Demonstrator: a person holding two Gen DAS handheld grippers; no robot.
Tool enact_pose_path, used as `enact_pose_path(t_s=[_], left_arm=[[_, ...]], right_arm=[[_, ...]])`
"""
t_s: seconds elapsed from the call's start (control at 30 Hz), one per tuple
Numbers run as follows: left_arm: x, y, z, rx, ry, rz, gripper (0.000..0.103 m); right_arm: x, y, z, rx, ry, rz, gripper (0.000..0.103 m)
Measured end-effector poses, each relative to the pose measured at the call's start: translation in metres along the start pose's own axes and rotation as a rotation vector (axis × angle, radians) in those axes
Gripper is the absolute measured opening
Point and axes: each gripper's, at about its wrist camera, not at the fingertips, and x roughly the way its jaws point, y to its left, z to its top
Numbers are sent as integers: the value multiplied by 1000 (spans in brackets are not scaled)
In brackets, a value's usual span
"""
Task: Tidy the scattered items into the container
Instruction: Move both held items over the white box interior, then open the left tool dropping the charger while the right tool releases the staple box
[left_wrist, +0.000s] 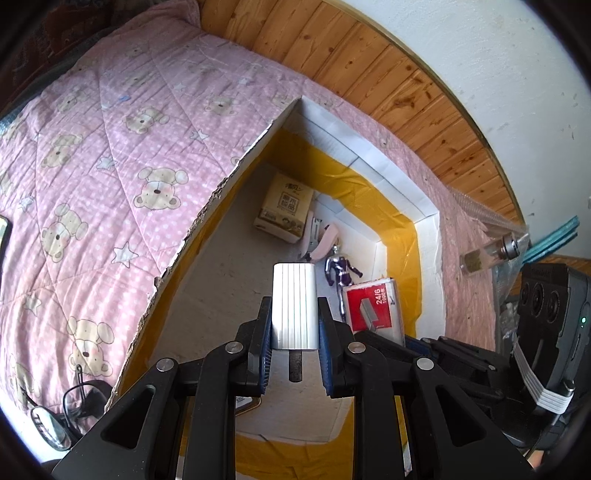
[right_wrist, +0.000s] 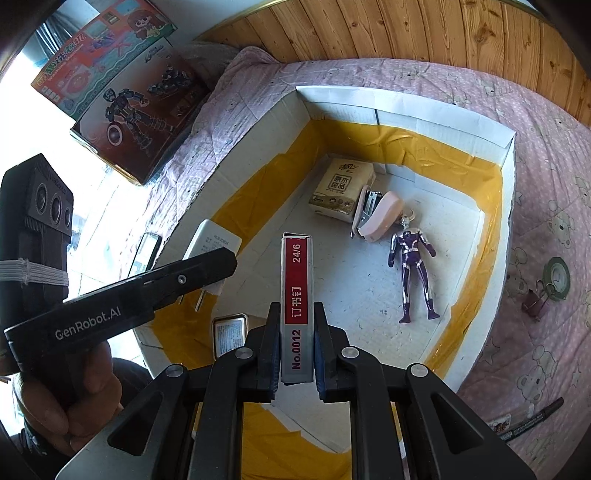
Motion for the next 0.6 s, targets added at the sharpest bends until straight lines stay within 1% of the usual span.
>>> enact_pose_path(t_s=[0.2, 0.43, 0.47, 0.5, 0.6], left_arm=[[9, 2, 4, -19, 27, 20, 22], [18, 6, 11, -42, 34, 62, 23], [19, 7, 12, -46, 34, 58, 23], [18, 7, 12, -46, 36, 51, 23], [15, 3, 10, -29, 30, 49, 25]], right_arm=[[18, -2, 15, -2, 47, -40, 16], [35, -1, 30, -8, 82, -83, 17], [38, -2, 32, -2, 91, -89, 20], [40, -4, 33, 13, 92, -89, 24], [42, -8, 33, 32, 90, -91, 25]])
